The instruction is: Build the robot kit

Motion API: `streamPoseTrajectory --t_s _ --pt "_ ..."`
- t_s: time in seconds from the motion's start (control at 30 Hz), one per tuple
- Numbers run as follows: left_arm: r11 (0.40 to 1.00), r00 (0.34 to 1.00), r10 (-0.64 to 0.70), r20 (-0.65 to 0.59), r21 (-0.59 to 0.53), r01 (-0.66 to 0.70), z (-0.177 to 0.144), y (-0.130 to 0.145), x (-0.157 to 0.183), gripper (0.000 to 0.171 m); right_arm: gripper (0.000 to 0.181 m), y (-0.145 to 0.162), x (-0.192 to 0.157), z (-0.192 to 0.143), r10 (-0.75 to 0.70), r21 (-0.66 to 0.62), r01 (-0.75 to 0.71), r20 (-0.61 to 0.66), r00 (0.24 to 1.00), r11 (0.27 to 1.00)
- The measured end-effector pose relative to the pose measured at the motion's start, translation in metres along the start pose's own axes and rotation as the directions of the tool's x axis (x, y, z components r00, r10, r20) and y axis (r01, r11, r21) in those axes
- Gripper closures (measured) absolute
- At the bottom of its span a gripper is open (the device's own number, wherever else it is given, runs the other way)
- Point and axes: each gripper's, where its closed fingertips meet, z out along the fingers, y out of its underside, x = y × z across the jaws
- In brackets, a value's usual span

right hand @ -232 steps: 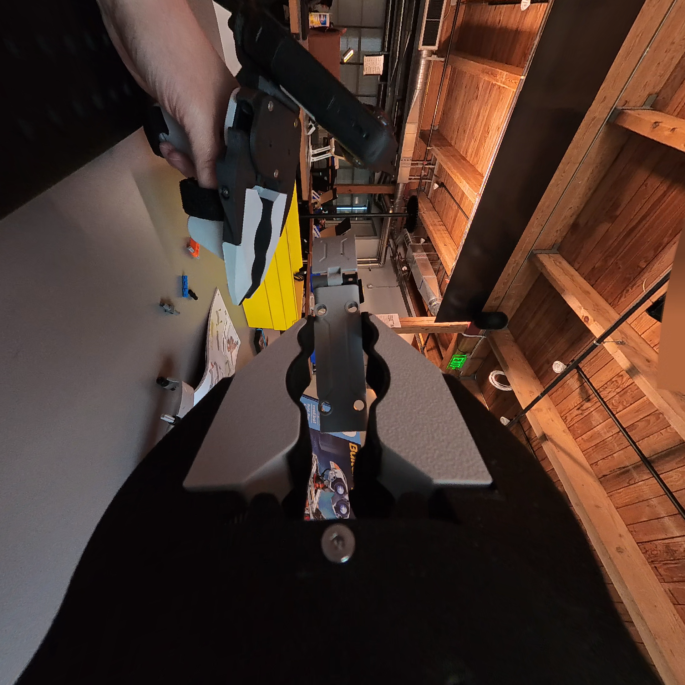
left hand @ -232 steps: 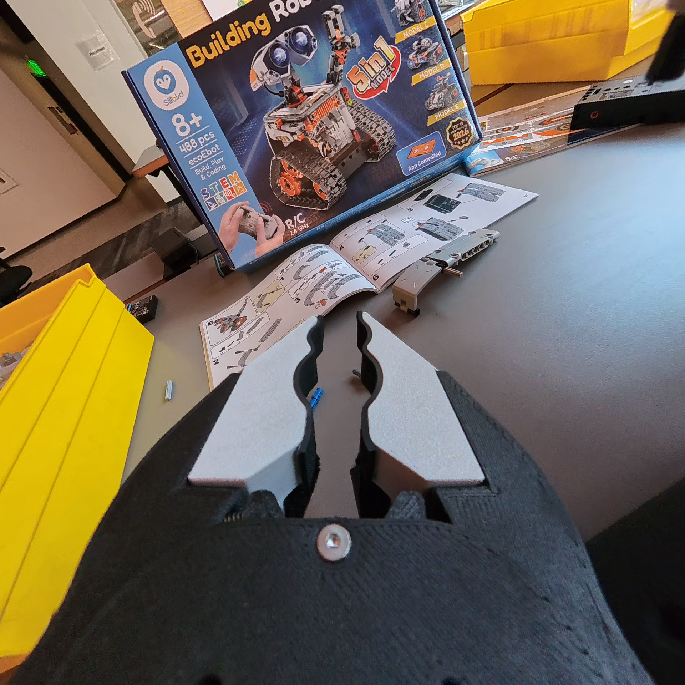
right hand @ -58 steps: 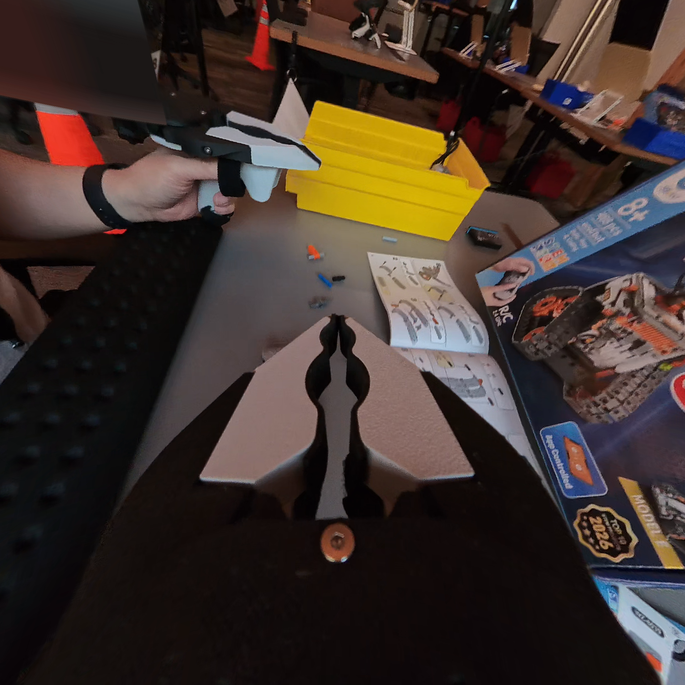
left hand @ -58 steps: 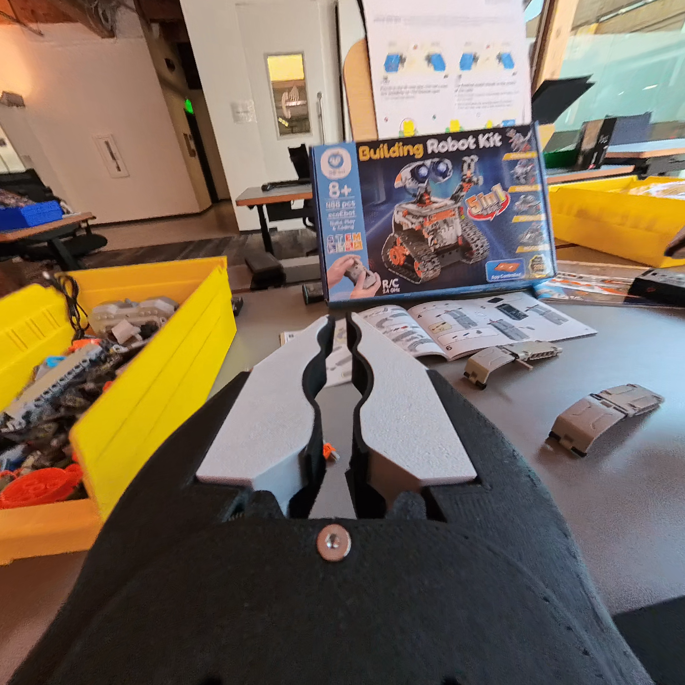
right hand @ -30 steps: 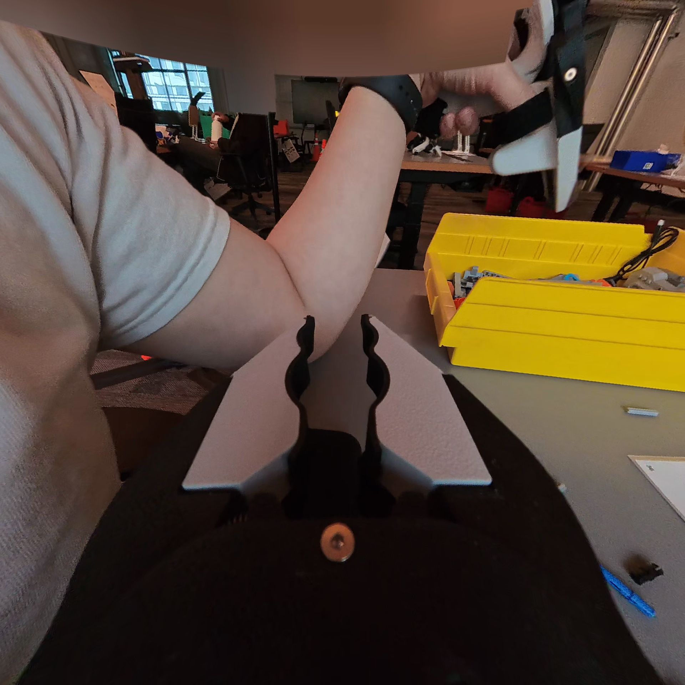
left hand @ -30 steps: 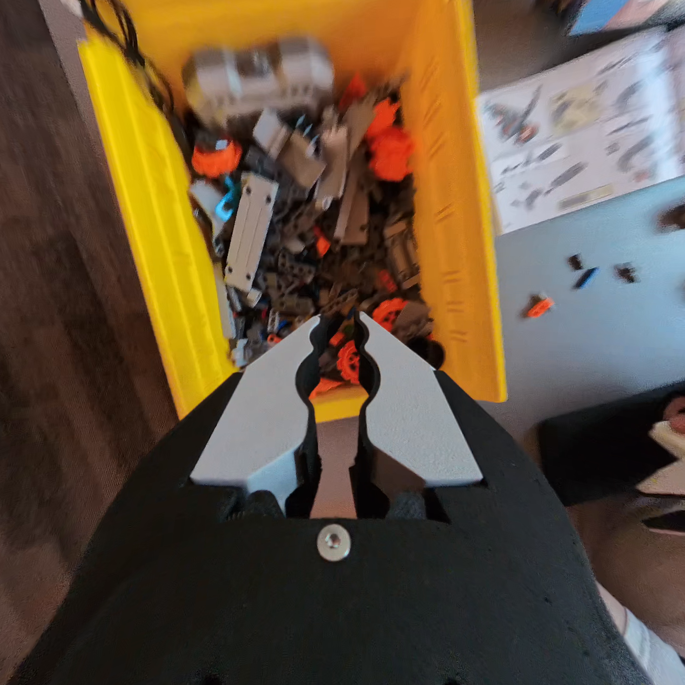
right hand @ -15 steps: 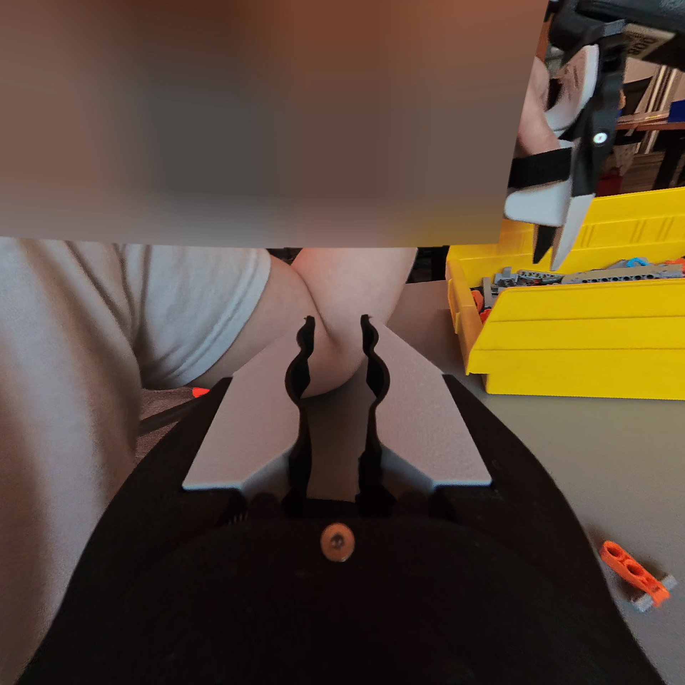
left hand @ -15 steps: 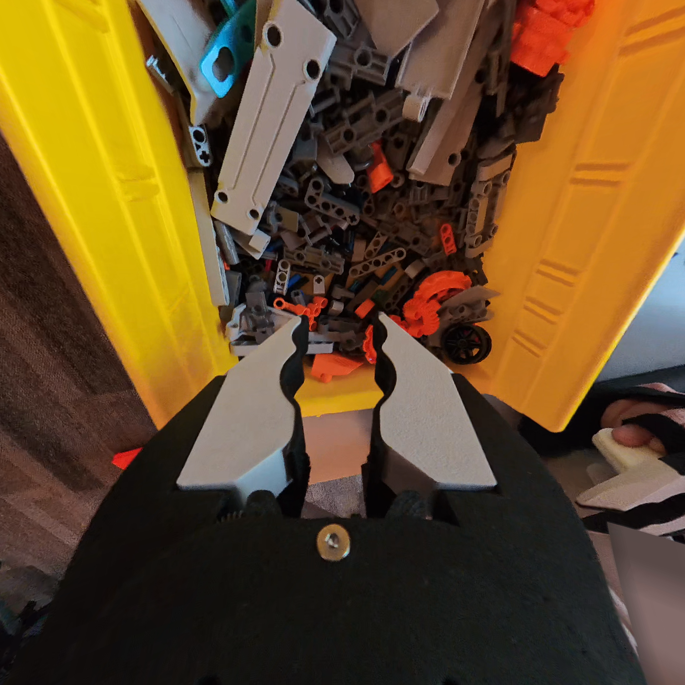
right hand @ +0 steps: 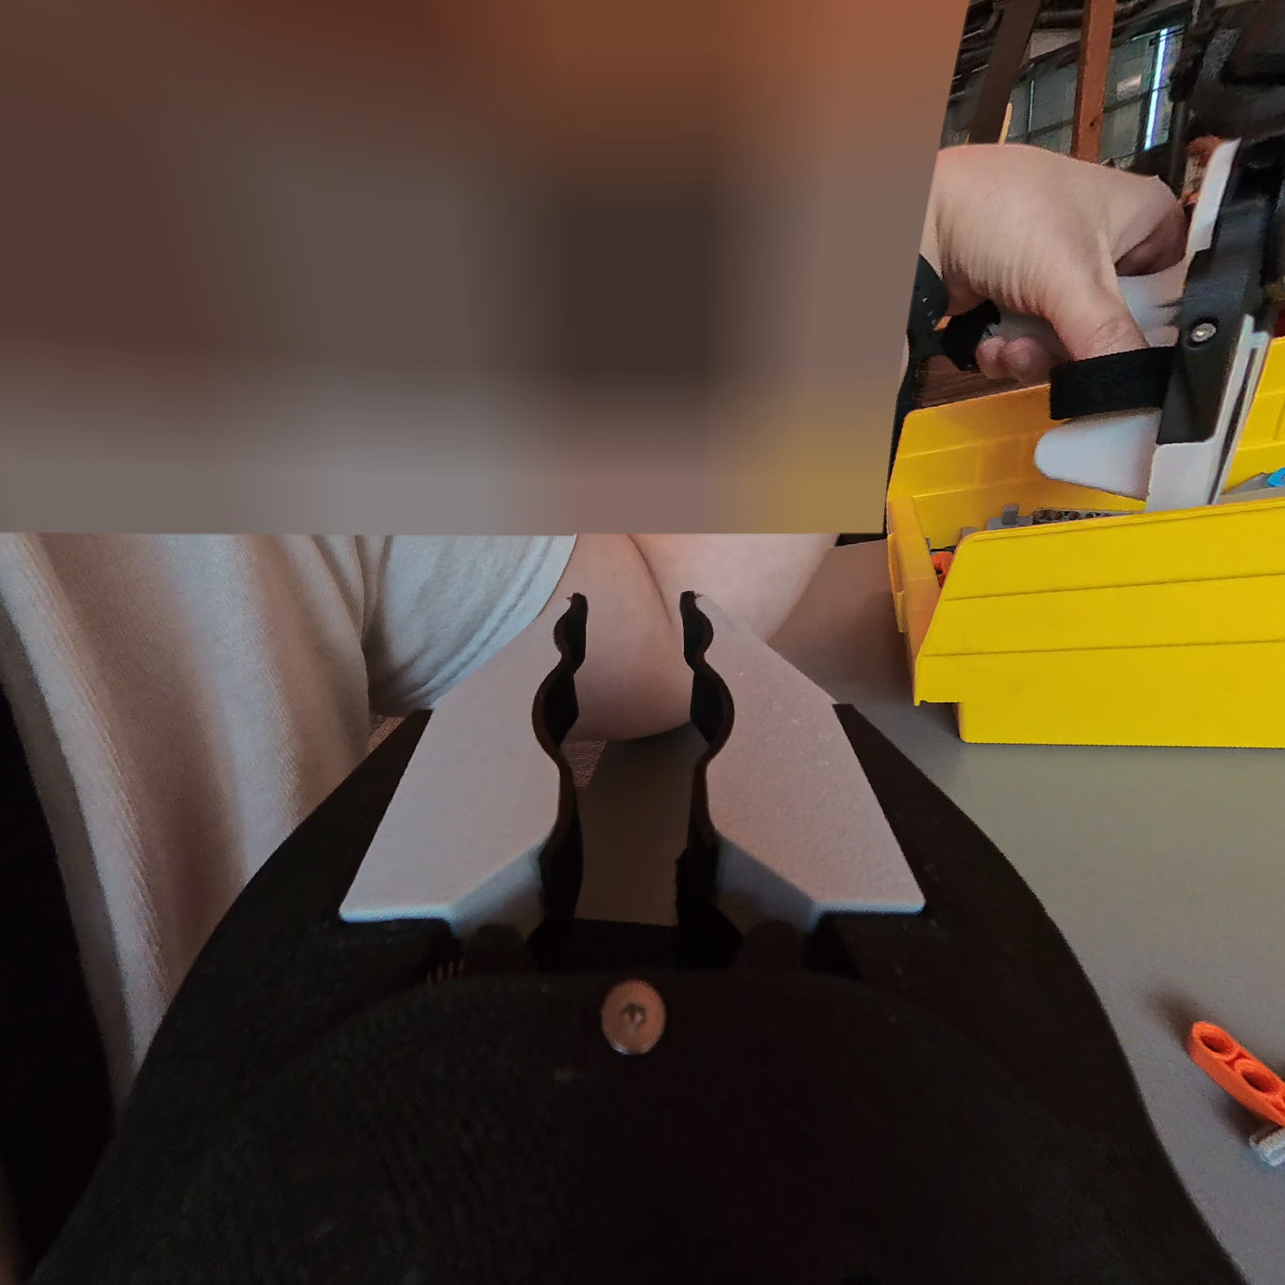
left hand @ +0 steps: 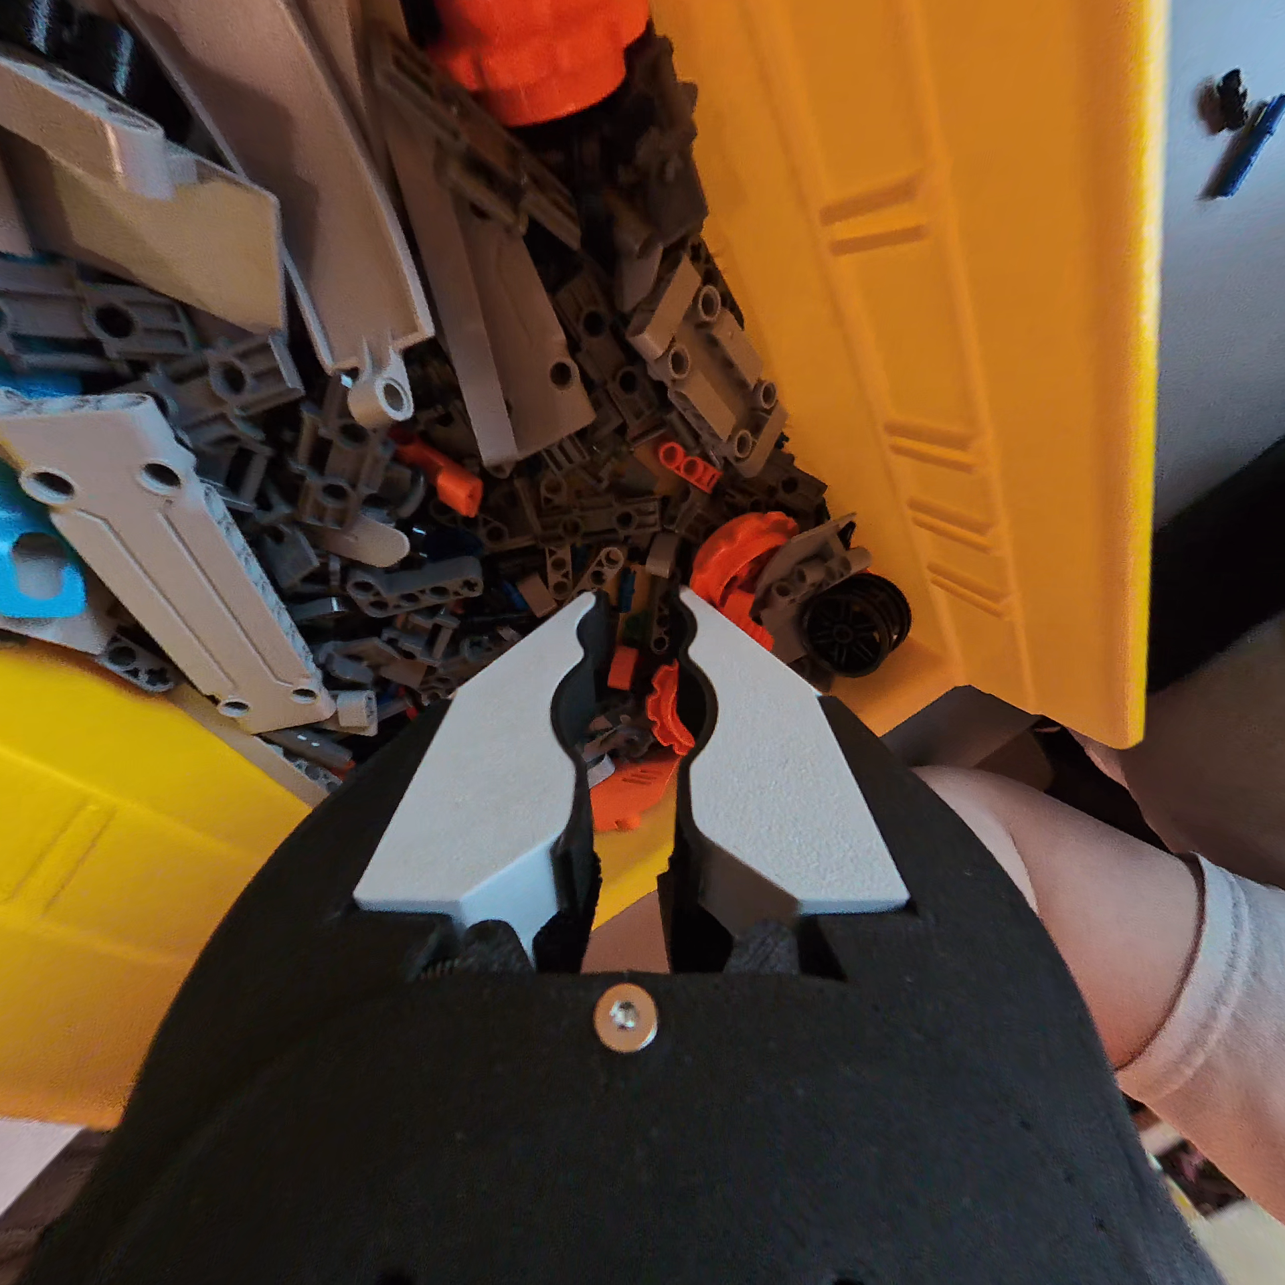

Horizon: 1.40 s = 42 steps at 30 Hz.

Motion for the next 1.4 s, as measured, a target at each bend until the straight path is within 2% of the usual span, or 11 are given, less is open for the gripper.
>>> streamPoseTrajectory --t_s 0.13,0.37,0.43,0.5,0.7,0.83,0.97,1.1,1.23,1.3,1.4 --pt "0.998 1.000 -0.019 0.002 -0.059 0.019 0.008 0.008 -0.005 0.153 0.154 -0.001 0.001 -0.001 0.022 0.006 -0.022 0.006 1.000 1.000" --pt "0.995 1.000 -0.019 0.015 -0.095 0.020 0.015 0.009 -0.008 0.148 0.154 0.000 0.000 -0.001 0.033 0.000 -0.033 0.025 0.999 0.999" --pt "0.993 0.999 -0.022 0.032 -0.113 0.025 0.016 0.011 -0.011 0.152 0.154 0.001 -0.001 0.000 0.031 -0.004 -0.031 0.031 0.999 1.000" --pt "0.995 0.999 -0.022 0.036 -0.097 0.025 0.016 0.008 -0.013 0.150 0.155 0.002 -0.002 0.000 0.029 -0.010 -0.029 0.038 0.999 1.000" --pt "0.992 0.998 -0.054 0.033 -0.111 0.057 0.017 0.009 -0.015 0.160 0.155 0.003 -0.003 0.001 0.026 -0.017 -0.025 0.043 0.999 1.000" --pt "0.982 0.997 -0.052 0.064 -0.178 0.063 0.020 0.022 -0.019 0.162 0.155 0.003 -0.003 0.001 0.034 -0.018 -0.033 0.045 0.998 0.999" --pt "0.984 0.995 -0.067 0.077 -0.163 0.078 0.016 0.021 -0.023 0.169 0.155 0.003 -0.003 0.001 0.038 -0.018 -0.037 0.047 0.998 0.999" --pt "0.995 0.989 -0.077 0.127 -0.060 0.085 -0.003 0.016 -0.027 0.171 0.155 0.005 -0.004 0.002 0.035 -0.030 -0.034 0.054 0.998 0.999" --pt "0.985 0.980 -0.067 0.186 0.167 0.036 -0.038 -0.007 -0.030 0.171 0.156 0.008 -0.006 0.004 0.012 -0.051 -0.010 0.059 0.998 0.999" --pt "0.953 0.990 -0.046 0.132 0.305 0.003 -0.056 -0.026 -0.017 0.171 0.157 0.011 -0.009 0.006 -0.018 -0.072 0.022 0.061 0.998 0.997" --pt "0.910 1.000 -0.002 0.024 0.415 -0.008 -0.073 -0.043 0.008 0.171 0.158 0.016 -0.012 0.009 -0.054 -0.106 0.061 0.066 0.996 0.993"
